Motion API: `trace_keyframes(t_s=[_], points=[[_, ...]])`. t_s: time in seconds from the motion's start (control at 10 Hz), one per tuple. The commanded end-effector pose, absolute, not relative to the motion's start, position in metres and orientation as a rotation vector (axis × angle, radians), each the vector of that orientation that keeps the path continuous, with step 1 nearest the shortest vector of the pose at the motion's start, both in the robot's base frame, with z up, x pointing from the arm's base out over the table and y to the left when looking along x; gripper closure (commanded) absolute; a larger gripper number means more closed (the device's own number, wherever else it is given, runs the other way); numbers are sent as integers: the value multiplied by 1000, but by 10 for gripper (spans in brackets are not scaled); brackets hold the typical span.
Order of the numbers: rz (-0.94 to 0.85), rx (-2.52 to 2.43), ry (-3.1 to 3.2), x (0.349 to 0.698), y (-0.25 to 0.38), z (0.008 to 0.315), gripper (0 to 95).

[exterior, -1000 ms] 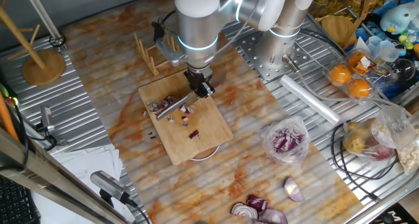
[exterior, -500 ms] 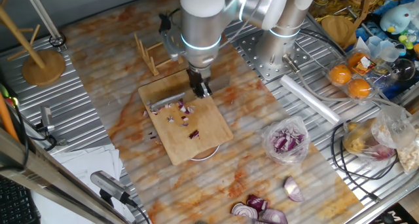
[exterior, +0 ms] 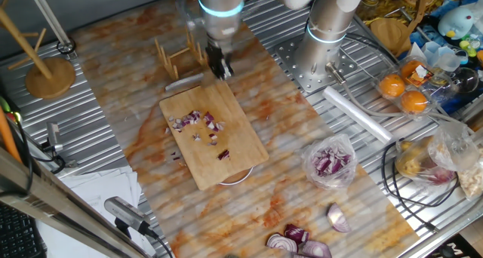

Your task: Chop the onions

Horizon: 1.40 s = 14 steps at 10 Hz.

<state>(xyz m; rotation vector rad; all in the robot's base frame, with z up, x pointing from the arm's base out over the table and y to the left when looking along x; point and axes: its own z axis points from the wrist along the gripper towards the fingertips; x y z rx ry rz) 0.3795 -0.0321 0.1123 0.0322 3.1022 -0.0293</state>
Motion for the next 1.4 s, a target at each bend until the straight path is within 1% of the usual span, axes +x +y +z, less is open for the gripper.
trace_keyframes(t_s=[0.1,0.5,0.7,0.9,1.1,1.3,1.4], points=[[26,-105,3115,379,-70,114,950],[-44,84,3123,379,-70,114,950],[-92,42,3117,379,-70,114,950],[-103,-60,3121,379,-72,114,950],[-121,-112,3116,380,-83,122,950],[-120,-145,3131,387,-93,140,950],[-128,-164,3131,389,-96,144,950]])
